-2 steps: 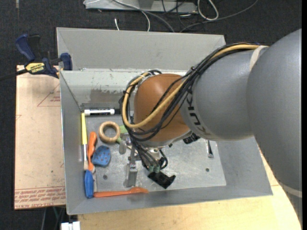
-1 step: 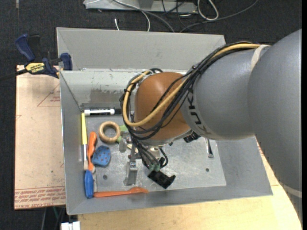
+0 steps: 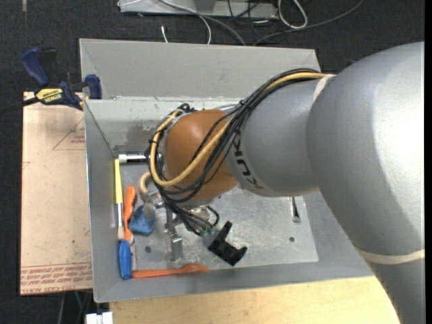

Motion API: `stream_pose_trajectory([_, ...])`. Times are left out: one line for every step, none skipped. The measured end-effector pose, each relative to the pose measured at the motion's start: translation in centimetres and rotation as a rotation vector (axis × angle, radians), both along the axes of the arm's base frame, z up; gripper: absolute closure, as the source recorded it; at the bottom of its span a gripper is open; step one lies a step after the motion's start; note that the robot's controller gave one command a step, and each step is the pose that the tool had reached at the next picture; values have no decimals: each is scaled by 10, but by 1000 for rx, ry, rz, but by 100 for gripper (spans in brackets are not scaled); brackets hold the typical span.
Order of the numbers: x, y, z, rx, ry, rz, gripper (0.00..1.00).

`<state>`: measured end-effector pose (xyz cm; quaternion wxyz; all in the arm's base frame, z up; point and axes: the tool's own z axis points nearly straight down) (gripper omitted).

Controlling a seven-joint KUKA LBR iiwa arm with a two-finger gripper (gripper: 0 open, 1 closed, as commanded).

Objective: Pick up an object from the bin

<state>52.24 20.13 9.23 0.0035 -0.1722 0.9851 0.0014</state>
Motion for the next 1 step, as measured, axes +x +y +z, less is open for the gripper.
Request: stream_pose_trajectory([6, 2, 22, -3, 7, 124, 0])
